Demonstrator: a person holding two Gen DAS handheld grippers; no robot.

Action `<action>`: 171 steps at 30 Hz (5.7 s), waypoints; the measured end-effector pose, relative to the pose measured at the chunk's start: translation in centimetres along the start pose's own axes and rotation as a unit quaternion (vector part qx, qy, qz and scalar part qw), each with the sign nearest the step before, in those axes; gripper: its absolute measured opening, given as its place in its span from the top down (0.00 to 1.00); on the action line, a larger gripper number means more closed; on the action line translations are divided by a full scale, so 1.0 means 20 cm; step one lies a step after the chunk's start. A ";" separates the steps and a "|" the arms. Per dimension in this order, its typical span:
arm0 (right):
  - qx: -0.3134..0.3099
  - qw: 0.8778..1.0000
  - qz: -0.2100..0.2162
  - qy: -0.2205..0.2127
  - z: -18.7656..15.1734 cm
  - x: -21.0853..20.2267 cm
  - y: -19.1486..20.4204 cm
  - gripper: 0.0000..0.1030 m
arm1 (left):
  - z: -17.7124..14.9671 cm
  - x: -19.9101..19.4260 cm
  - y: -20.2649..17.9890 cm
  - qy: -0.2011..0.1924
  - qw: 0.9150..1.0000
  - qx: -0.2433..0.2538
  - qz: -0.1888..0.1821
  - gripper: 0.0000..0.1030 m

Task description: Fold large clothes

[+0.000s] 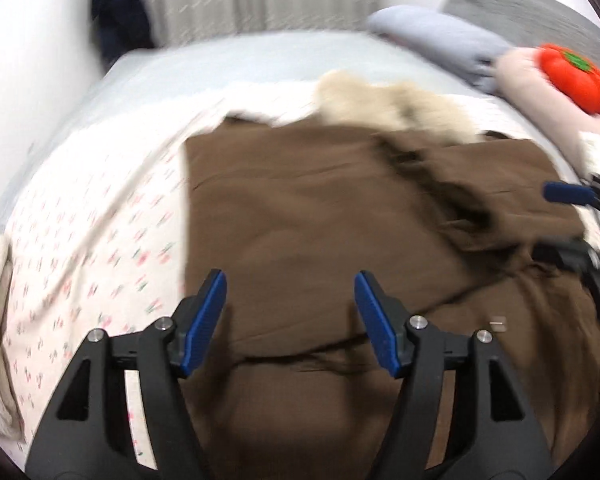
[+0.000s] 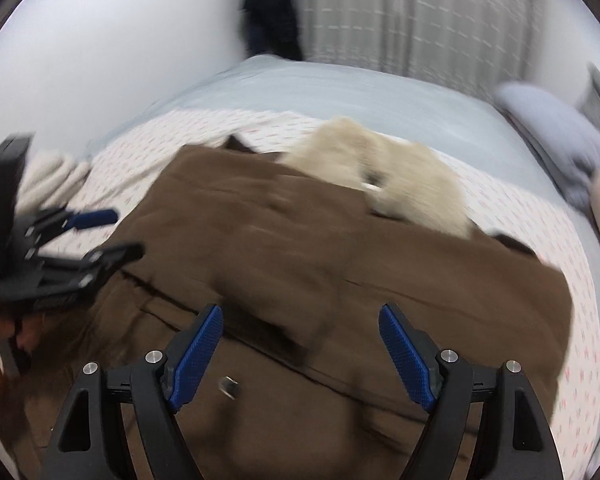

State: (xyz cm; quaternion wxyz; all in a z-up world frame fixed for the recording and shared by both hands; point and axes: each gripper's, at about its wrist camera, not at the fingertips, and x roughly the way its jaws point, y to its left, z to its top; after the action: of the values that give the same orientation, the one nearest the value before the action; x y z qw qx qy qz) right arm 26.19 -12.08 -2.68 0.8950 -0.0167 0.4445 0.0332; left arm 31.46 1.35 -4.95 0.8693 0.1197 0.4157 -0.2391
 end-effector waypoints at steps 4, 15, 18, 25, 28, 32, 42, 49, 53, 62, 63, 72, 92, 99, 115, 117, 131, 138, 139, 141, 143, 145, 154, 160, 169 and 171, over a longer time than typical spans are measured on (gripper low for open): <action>-0.051 0.997 -0.056 0.010 0.05 0.18 0.12 0.21 | -0.07 0.14 0.10 0.025 0.999 -0.019 0.010 0.34; 0.217 0.967 -0.129 0.035 -0.29 0.00 -0.85 0.22 | -0.20 0.18 0.28 0.027 0.995 -0.088 -0.049 0.26; 0.267 0.959 -0.094 0.027 -0.42 -0.11 -1.02 0.22 | -0.19 0.12 0.28 0.013 0.996 -0.078 -0.035 0.27; 0.333 0.938 0.096 0.011 -0.42 -0.02 -1.09 0.22 | -0.06 0.03 0.14 -0.013 0.999 -0.032 -0.021 0.28; 0.341 0.927 0.152 0.026 -0.38 0.11 -0.99 0.47 | 0.00 0.05 0.09 -0.014 0.999 -0.024 -0.020 0.28; 0.324 0.934 0.148 0.037 -0.35 0.18 -0.88 0.89 | 0.02 0.15 0.09 0.003 0.999 -0.025 -0.037 0.28; 0.282 0.954 0.091 0.051 -0.47 0.15 -0.80 0.89 | -0.10 0.24 0.09 -0.007 0.999 0.014 -0.031 0.29; 0.225 0.974 -0.026 0.009 -0.32 -0.03 -0.73 0.60 | 0.02 0.05 0.09 -0.035 0.999 0.002 -0.021 0.29; 0.181 0.980 -0.067 -0.043 -0.13 -0.06 -0.67 0.52 | 0.21 0.07 0.07 -0.052 0.998 -0.009 -0.018 0.29; 0.199 0.975 -0.095 0.006 -0.03 0.37 -0.76 0.51 | 0.31 0.48 0.09 0.003 1.000 -0.024 0.013 0.28; 0.202 0.974 -0.103 0.017 -0.07 0.40 -0.80 0.48 | 0.29 0.54 0.13 0.016 0.999 -0.034 0.011 0.22; 0.234 0.972 -0.012 0.009 -0.20 0.23 -0.90 0.40 | 0.24 0.34 0.14 0.006 0.996 -0.086 -0.013 0.22; 0.212 0.976 -0.044 0.010 -0.82 -0.80 -0.86 0.19 | -0.39 -0.58 0.19 0.034 0.997 -0.060 -0.044 0.02; 0.201 0.977 -0.052 0.049 -1.07 -0.88 -0.76 0.18 | -0.68 -0.70 0.22 0.057 0.997 -0.033 -0.027 0.02; 0.216 0.967 -0.074 0.116 -1.48 -0.86 -0.61 0.18 | -1.21 -0.71 0.41 0.116 0.974 -0.172 -0.088 0.02; 0.225 0.965 -0.068 0.115 -1.50 -0.87 -0.62 0.18 | -1.25 -0.72 0.41 0.109 0.974 -0.177 -0.092 0.02; 0.285 0.952 0.050 0.096 -1.72 -0.92 -0.64 0.18 | -1.37 -0.76 0.41 0.076 0.955 -0.190 -0.216 0.14; 0.288 0.943 0.151 0.070 -1.72 -0.86 -0.58 0.47 | -1.40 -0.74 0.44 0.072 0.923 -0.239 -0.293 0.38; 0.287 0.941 0.165 0.071 -1.71 -0.85 -0.57 0.49 | -1.40 -0.73 0.43 0.072 0.920 -0.239 -0.301 0.38; 0.280 0.941 0.175 0.076 -1.70 -0.82 -0.54 0.54 | -1.41 -0.72 0.42 0.075 0.918 -0.239 -0.308 0.44; 0.274 0.941 0.180 0.082 -1.70 -0.81 -0.52 0.62 | -1.42 -0.72 0.41 0.082 0.916 -0.235 -0.314 0.54; 0.273 0.939 0.191 0.082 -1.70 -0.81 -0.52 0.69 | -1.43 -0.71 0.40 0.094 0.913 -0.233 -0.321 0.66; 0.296 0.920 0.257 0.010 -1.62 -0.92 -0.52 0.89 | -1.35 -0.82 0.35 0.053 0.870 -0.271 -0.408 0.86; 0.288 0.917 0.270 -0.067 -1.42 -1.08 -0.52 0.89 | -1.16 -0.95 0.32 -0.023 0.858 -0.264 -0.441 0.88; 0.278 0.908 0.281 -0.138 -1.13 -1.16 -0.61 0.89 | -0.80 -1.03 0.32 -0.101 0.850 -0.243 -0.457 0.90; 0.276 0.906 0.284 -0.152 -1.08 -1.18 -0.65 0.89 | -0.70 -1.02 0.32 -0.111 0.850 -0.238 -0.457 0.90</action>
State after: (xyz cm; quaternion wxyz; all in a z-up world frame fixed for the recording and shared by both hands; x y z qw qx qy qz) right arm -4.19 -27.32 3.00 0.8732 0.3630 0.2808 0.1642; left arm 14.42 19.08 2.30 0.7040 -0.3216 0.3681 -0.5152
